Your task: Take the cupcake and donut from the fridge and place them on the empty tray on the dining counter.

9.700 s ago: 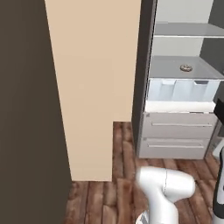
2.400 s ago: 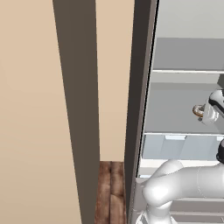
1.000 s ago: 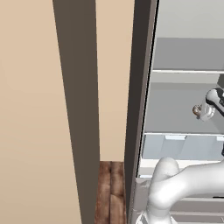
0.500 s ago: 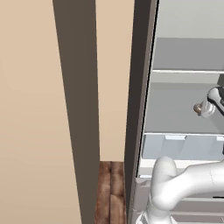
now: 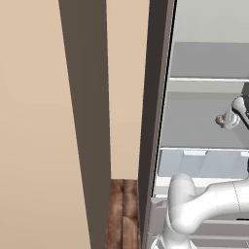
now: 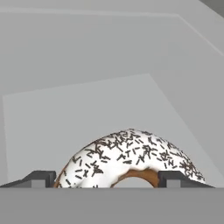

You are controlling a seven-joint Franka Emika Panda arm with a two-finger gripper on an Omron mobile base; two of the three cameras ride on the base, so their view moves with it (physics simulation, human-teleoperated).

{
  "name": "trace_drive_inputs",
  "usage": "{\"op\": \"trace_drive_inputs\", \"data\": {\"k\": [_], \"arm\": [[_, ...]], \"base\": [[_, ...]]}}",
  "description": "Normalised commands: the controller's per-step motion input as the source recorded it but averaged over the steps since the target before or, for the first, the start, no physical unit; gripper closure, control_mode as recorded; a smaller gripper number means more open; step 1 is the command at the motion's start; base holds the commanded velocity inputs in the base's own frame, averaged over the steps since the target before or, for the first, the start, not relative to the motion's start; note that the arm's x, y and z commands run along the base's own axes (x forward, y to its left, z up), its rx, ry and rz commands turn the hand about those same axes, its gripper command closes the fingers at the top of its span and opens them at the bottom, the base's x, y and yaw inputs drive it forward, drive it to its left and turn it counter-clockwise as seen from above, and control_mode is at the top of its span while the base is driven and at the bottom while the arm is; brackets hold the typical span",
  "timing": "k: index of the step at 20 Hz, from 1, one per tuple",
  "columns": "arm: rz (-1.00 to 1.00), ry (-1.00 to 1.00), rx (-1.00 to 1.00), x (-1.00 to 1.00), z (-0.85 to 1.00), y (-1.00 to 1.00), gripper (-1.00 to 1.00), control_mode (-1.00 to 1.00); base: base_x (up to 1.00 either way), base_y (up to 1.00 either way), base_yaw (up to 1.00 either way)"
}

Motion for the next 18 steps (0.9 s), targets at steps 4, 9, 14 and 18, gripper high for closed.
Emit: {"op": "trace_drive_inputs", "data": {"k": [4, 9, 14, 18], "arm": [[0.00, 0.09, -0.01, 0.00, -0.99, -0.01, -1.00, -1.00], [0.00, 0.06, -0.01, 0.00, -1.00, -0.05, -1.00, -1.00], [0.00, 0.06, -0.01, -0.21, -1.00, -0.09, -1.00, -1.00], [-0.01, 0.07, -0.02, -0.59, -1.00, -0.11, -1.00, -1.00]], "base": [[0.00, 0.00, 0.00], [0.00, 0.00, 0.00], [0.00, 0.00, 0.00], [0.00, 0.00, 0.00]]}}
